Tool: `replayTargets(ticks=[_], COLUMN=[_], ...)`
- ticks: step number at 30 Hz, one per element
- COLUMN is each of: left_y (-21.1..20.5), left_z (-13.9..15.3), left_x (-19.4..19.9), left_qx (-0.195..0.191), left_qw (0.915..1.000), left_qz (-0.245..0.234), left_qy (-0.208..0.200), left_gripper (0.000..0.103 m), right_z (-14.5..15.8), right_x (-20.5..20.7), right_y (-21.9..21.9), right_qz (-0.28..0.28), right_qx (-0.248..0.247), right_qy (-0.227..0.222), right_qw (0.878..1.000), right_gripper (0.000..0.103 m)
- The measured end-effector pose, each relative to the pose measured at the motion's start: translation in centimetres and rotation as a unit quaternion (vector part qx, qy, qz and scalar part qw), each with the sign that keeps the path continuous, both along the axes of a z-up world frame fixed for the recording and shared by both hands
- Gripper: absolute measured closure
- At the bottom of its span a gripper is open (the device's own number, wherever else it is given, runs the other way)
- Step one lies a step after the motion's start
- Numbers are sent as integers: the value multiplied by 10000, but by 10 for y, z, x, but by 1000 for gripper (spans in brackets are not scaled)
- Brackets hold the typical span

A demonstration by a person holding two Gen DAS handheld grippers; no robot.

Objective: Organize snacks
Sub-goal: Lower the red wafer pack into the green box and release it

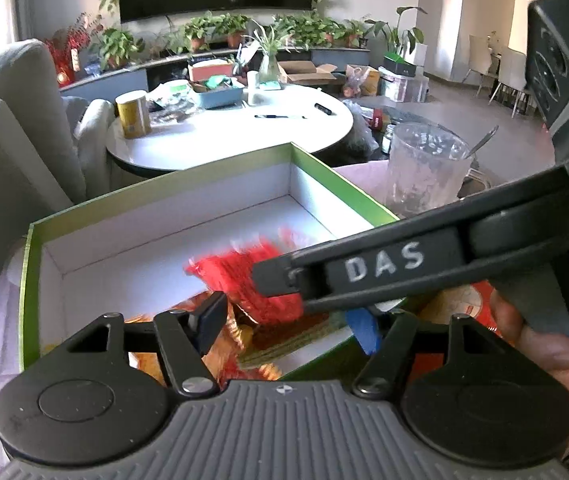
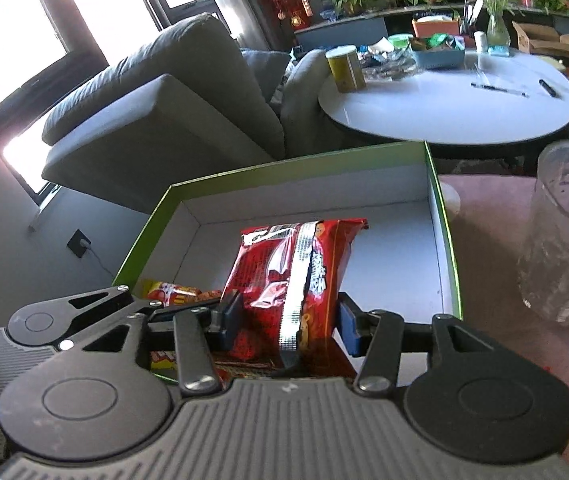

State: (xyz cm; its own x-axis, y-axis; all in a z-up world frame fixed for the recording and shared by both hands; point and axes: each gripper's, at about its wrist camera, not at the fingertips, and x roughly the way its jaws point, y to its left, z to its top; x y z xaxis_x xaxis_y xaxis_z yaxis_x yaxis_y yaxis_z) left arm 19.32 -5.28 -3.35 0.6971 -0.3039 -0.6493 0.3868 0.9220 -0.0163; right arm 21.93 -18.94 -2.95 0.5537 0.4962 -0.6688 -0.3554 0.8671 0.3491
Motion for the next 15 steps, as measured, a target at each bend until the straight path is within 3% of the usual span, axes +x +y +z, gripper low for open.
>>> replayTargets(ticks=[2,15], left_y=[4,25], left_z=[2,18], left_x=[-3,-47], left_qx=[-3,-47], left_qw=[10000,9995], left_qz=[22,119], left_qy=[-50,-285], left_gripper=[35,29], right_z=[0,24], right_x=[-1,-43], right_y=[-3,-16], right_qz=[-89,-113], right_qx=[14,-49], right_qy=[-16,-472], right_qw=[10000,9988], right_gripper=[69,68])
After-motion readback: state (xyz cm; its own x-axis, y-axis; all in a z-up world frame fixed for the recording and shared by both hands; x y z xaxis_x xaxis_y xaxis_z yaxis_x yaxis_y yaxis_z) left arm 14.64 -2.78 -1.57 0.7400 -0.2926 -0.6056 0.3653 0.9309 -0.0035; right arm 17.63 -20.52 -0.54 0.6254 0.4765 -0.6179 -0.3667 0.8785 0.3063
